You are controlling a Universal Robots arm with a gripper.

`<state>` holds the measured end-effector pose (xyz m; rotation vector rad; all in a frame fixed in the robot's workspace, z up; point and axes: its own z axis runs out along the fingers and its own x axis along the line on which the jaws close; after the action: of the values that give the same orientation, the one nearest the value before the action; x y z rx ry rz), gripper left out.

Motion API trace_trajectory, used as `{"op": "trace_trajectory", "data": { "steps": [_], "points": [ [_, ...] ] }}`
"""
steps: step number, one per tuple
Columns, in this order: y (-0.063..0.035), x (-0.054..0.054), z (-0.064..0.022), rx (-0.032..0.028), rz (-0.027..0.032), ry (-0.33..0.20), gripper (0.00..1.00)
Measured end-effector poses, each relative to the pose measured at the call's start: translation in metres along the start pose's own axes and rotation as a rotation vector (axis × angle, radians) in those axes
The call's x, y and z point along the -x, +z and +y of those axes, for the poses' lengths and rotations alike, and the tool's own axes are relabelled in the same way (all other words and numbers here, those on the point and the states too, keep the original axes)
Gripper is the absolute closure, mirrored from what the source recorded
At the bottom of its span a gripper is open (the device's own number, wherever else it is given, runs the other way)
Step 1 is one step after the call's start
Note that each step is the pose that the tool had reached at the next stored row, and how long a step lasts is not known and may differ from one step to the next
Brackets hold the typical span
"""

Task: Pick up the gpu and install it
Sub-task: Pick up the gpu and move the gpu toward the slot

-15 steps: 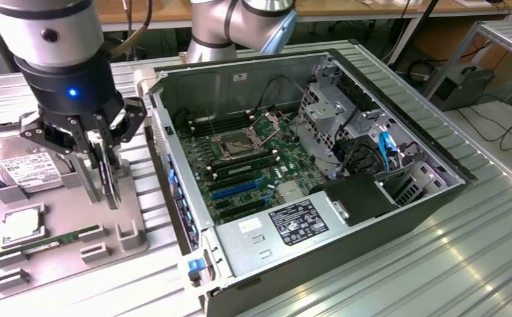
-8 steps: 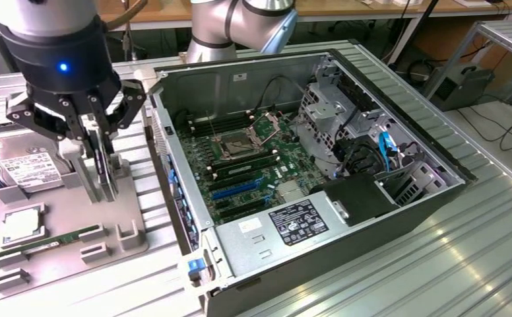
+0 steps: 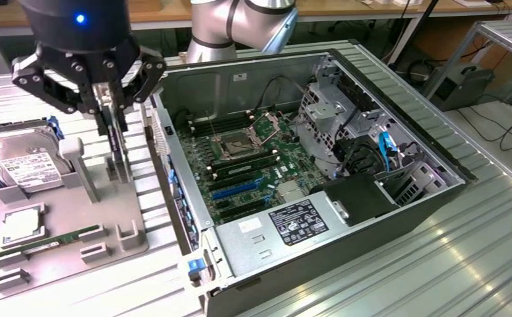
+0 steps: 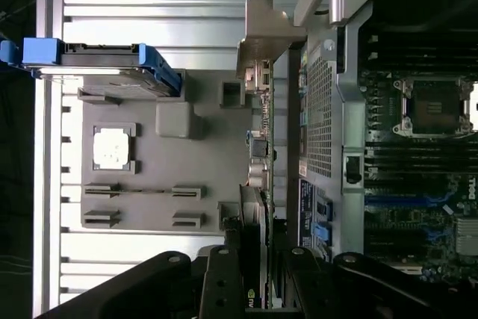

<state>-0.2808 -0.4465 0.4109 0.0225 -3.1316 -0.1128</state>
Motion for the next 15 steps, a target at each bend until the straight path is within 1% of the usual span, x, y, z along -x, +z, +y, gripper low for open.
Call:
{"op": "trace_trajectory", "data": {
  "steps": [2, 4, 5, 7, 8, 9, 12, 15],
  "points": [
    [-0.0087, 0.01, -0.0012, 0.0012, 0.0024, 0.0, 0.74],
    [-0.0146, 0.019, -0.0023, 0.0018, 0.0053, 0.0, 0.74],
    [-0.0168, 0.025, -0.0028, 0.0019, 0.0077, 0.001, 0.74],
    [-0.0192, 0.037, -0.0036, 0.0019, 0.0136, 0.001, 0.74],
    [-0.0195, 0.041, -0.0038, 0.002, 0.0153, 0.001, 0.74],
    [-0.02, 0.049, -0.0041, 0.002, 0.0179, 0.001, 0.74],
    [-0.0204, 0.065, -0.0045, 0.002, 0.0225, 0.002, 0.74],
    [-0.0206, 0.08, -0.0048, 0.002, 0.0254, 0.002, 0.74]
  ]
}}
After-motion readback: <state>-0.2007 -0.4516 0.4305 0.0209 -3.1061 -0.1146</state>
